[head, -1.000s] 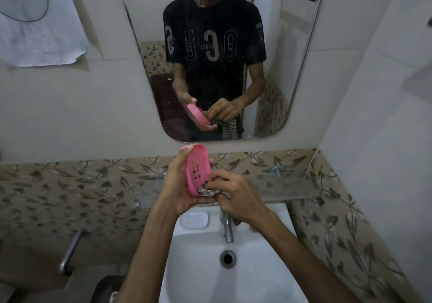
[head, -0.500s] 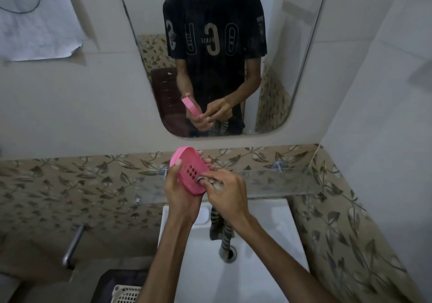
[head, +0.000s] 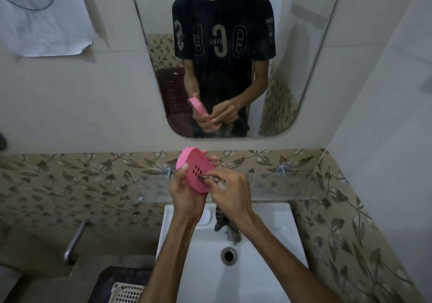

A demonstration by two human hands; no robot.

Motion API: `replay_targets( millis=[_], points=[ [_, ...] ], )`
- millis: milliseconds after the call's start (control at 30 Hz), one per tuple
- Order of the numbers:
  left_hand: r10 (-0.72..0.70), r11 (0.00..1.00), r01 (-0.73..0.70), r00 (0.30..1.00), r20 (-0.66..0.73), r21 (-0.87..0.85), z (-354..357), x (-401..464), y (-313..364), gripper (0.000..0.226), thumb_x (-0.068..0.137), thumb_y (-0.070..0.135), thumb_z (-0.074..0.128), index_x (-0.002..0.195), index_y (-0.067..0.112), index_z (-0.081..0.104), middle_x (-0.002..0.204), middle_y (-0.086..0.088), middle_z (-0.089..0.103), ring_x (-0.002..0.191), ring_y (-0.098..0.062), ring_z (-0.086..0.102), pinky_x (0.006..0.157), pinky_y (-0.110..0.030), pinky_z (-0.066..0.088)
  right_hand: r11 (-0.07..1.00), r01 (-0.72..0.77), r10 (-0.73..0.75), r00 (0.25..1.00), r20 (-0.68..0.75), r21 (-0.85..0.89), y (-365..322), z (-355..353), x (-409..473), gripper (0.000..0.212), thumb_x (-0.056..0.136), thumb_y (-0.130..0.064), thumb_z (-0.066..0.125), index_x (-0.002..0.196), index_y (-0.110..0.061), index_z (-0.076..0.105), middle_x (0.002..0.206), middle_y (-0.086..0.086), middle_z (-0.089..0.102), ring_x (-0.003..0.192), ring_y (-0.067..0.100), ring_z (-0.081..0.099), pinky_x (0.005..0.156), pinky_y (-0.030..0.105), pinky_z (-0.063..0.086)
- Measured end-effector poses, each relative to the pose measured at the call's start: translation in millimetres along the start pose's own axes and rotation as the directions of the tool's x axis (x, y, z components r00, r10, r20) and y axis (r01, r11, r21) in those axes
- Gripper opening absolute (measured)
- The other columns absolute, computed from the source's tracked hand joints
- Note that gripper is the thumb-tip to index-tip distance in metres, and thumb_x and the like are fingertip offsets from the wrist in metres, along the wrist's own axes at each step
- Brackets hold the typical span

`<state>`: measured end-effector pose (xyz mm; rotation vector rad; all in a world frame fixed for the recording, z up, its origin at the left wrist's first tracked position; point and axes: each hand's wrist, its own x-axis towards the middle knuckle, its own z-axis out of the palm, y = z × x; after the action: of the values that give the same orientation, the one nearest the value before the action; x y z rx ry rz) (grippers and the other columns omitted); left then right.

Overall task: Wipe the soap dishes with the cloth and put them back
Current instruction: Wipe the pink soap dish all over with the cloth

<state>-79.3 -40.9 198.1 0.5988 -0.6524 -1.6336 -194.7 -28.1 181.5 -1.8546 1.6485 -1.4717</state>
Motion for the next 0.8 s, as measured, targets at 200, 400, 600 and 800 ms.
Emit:
replay_targets(
  millis=[200,400,600,800],
  points=[
    [-0.046,0.998,0.042,0.996,0.071,0.055,-1.7,3.8,11.4,0.103,0.068,0.044,0.084,0.151,-0.004,0.044,0.150,-0.030,0.054,0.133,-0.039,0.053,0.112,-0.050,0.039,0.979,0.143,-0.147,0.989,-0.015,-0.148,5.5,-9.2,11.8,0.019,0.088,-0.012,0.080,0.106,-0.017,0.083,0.104,0.000,0.081,0.088,0.019,0.077,0.076,0.034,0.063],
    [0.084,0.994,-0.078,0.993,-0.081,0.078,2.5,7.2,2.4,0.068,0.078,0.027,0.055,0.136,-0.008,0.053,0.142,-0.040,0.055,0.131,-0.059,0.053,0.106,-0.051,0.047,1.000,0.019,-0.020,0.999,0.043,0.016,5.9,2.1,-0.4,0.019,0.083,-0.012,0.083,0.100,-0.018,0.084,0.100,-0.005,0.082,0.087,0.008,0.076,0.080,0.032,0.063],
    [0.174,0.982,-0.172,0.985,-0.010,0.080,2.4,11.5,-4.6,0.077,0.074,0.048,0.079,0.128,-0.003,0.062,0.133,-0.032,0.062,0.128,-0.047,0.056,0.118,-0.057,0.036,0.998,-0.057,0.057,0.998,0.010,0.018,11.2,3.2,5.7,0.013,0.085,-0.017,0.081,0.098,-0.019,0.083,0.096,-0.007,0.082,0.084,0.006,0.075,0.079,0.027,0.063],
    [0.210,0.977,-0.208,0.977,-0.034,0.055,5.2,22.4,0.0,0.079,0.068,0.048,0.084,0.125,-0.002,0.061,0.126,-0.026,0.066,0.124,-0.040,0.060,0.118,-0.056,0.035,0.883,-0.317,0.301,0.948,0.100,0.345,2.9,23.3,-1.9,0.005,0.091,-0.018,0.078,0.093,-0.021,0.080,0.090,-0.010,0.078,0.083,0.008,0.074,0.076,0.031,0.063]
  ],
)
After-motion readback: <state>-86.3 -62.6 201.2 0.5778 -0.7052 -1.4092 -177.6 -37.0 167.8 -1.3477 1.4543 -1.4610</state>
